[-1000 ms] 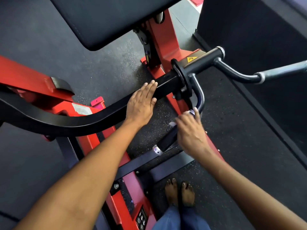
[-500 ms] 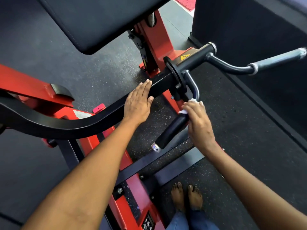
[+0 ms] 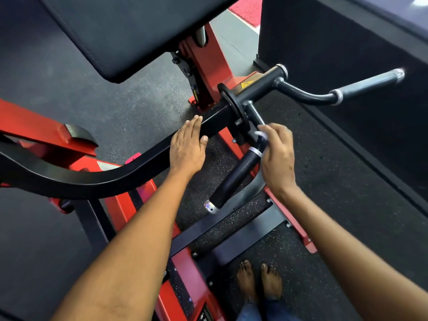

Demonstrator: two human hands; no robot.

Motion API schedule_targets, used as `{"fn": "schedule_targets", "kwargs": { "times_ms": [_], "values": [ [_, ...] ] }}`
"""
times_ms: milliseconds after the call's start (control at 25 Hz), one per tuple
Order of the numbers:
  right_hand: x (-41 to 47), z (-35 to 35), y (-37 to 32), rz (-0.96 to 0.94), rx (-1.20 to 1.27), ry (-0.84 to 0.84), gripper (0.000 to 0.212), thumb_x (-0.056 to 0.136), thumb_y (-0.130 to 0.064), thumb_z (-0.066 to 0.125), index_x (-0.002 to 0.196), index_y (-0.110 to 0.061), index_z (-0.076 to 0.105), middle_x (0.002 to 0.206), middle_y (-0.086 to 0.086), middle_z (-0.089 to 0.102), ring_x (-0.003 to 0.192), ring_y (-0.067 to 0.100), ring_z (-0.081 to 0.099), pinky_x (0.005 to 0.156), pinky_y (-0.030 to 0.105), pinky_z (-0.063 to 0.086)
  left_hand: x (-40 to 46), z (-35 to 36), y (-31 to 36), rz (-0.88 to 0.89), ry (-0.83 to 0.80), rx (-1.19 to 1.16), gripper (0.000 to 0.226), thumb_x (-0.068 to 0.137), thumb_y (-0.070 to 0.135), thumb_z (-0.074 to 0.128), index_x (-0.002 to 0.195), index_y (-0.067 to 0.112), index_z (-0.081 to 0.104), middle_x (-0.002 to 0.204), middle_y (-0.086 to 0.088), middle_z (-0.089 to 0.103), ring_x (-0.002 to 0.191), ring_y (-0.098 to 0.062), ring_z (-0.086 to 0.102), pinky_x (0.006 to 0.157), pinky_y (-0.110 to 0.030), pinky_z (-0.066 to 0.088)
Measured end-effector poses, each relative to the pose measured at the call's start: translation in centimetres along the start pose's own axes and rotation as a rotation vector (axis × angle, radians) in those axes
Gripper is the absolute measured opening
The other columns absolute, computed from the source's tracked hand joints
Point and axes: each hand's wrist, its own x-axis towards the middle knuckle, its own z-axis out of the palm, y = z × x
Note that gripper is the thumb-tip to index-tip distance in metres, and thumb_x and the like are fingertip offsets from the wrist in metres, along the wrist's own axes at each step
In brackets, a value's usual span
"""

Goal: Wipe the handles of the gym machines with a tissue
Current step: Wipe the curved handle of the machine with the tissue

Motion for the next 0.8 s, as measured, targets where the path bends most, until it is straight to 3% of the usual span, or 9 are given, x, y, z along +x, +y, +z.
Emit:
{"fn": "schedule_targets", "kwargs": {
  "times_ms": [120, 160, 240, 320, 400, 480, 600, 680, 800],
  "values": [
    [-0.3, 0.6, 2.0, -0.255, -0.06, -0.237, 0.034, 0.083, 0.011, 0.053, 0.115, 0.002, 0.063, 0.122, 0.012, 0.06, 0.123, 0.026, 0.049, 0.111, 0.026, 0.029, 0.0, -0.2, 0.0, 0.001, -0.013, -0.008, 0.054, 0.105, 0.034, 0.027, 0.155, 0.018, 0.011, 0.162, 0.001, 0.012, 0.149, -0.018, 0.01, 0.118, -0.034, 0.008],
    [-1.9, 0.4, 2.2, -0.167, -0.015, -0.24, 0.039, 0.084, 0.013, 0.053, 0.12, 0.001, 0.061, 0.128, 0.008, 0.056, 0.128, 0.022, 0.046, 0.113, 0.026, 0.028, 0.0, -0.2, 0.0, 0.001, -0.02, -0.008, 0.054, 0.105, 0.034, 0.026, 0.155, 0.018, 0.01, 0.162, 0.001, 0.011, 0.149, -0.018, 0.009, 0.118, -0.034, 0.008],
    [-5.8, -0.4, 1.9, 0.204, 0.095, -0.146, 0.041, 0.086, 0.014, 0.049, 0.121, -0.003, 0.061, 0.127, 0.001, 0.056, 0.123, 0.015, 0.05, 0.106, 0.019, 0.035, 0.1, -0.2, 0.0, 0.003, -0.026, -0.007, 0.055, 0.105, 0.034, 0.026, 0.155, 0.019, 0.008, 0.162, 0.001, 0.01, 0.149, -0.018, 0.008, 0.118, -0.034, 0.007],
    [-8.3, -0.6, 1.3, 0.705, 0.259, -0.004, 0.034, 0.088, 0.009, 0.046, 0.106, -0.006, 0.07, 0.107, 0.001, 0.065, 0.096, 0.015, 0.061, 0.082, 0.014, 0.047, 0.0, 0.0, 0.0, 0.005, -0.024, -0.006, 0.055, 0.105, 0.034, 0.027, 0.155, 0.018, 0.009, 0.162, 0.001, 0.011, 0.149, -0.018, 0.009, 0.118, -0.034, 0.007],
    [-6.1, 0.2, 0.7, 1.12, 0.713, 0.131, 0.032, 0.09, 0.009, 0.039, 0.098, -0.006, 0.066, 0.098, 0.009, 0.063, 0.076, 0.014, 0.06, 0.072, 0.022, 0.049, 0.0, 0.1, 0.0, -0.002, -0.01, -0.013, 0.055, 0.105, 0.034, 0.027, 0.155, 0.018, 0.01, 0.162, 0.001, 0.012, 0.149, -0.019, 0.009, 0.118, -0.035, 0.008],
    [-2.6, 1.0, -0.6, 1.188, 0.993, 0.148, 0.034, 0.089, 0.012, 0.031, 0.091, -0.004, 0.061, 0.087, 0.009, 0.06, 0.069, 0.013, 0.057, 0.069, 0.028, 0.049, 0.1, 0.3, -0.1, -0.008, -0.008, -0.025, 0.055, 0.105, 0.034, 0.027, 0.155, 0.019, 0.01, 0.162, 0.001, 0.012, 0.149, -0.019, 0.009, 0.118, -0.035, 0.007],
    [-1.8, 2.4, -3.9, 1.236, 1.042, 0.121, 0.035, 0.086, 0.009, 0.026, 0.069, -0.012, 0.049, 0.059, 0.001, 0.039, 0.048, 0.008, 0.039, 0.05, 0.021, 0.035, 0.1, 0.4, 0.0, -0.011, 0.006, -0.025, 0.054, 0.105, 0.033, 0.028, 0.155, 0.019, 0.01, 0.162, 0.0, 0.013, 0.149, -0.02, 0.01, 0.118, -0.037, 0.008],
    [-5.0, 2.9, -5.8, 1.306, 1.143, -0.005, 0.032, 0.082, 0.011, 0.024, 0.074, -0.009, 0.047, 0.065, 0.004, 0.04, 0.052, 0.009, 0.04, 0.049, 0.018, 0.038, 0.1, 0.4, 0.0, -0.018, 0.016, -0.027, 0.054, 0.105, 0.033, 0.028, 0.155, 0.019, 0.011, 0.162, 0.0, 0.014, 0.148, -0.02, 0.011, 0.118, -0.037, 0.008],
    [-9.2, 2.8, -6.3, 1.351, 1.162, -0.292, 0.037, 0.082, 0.018, 0.023, 0.086, 0.001, 0.055, 0.078, 0.01, 0.055, 0.061, 0.012, 0.055, 0.06, 0.023, 0.049, 0.0, 0.5, 0.0, -0.01, 0.032, -0.025, 0.054, 0.105, 0.034, 0.028, 0.155, 0.019, 0.012, 0.161, 0.0, 0.016, 0.148, -0.02, 0.013, 0.118, -0.037, 0.01]
  ]
}}
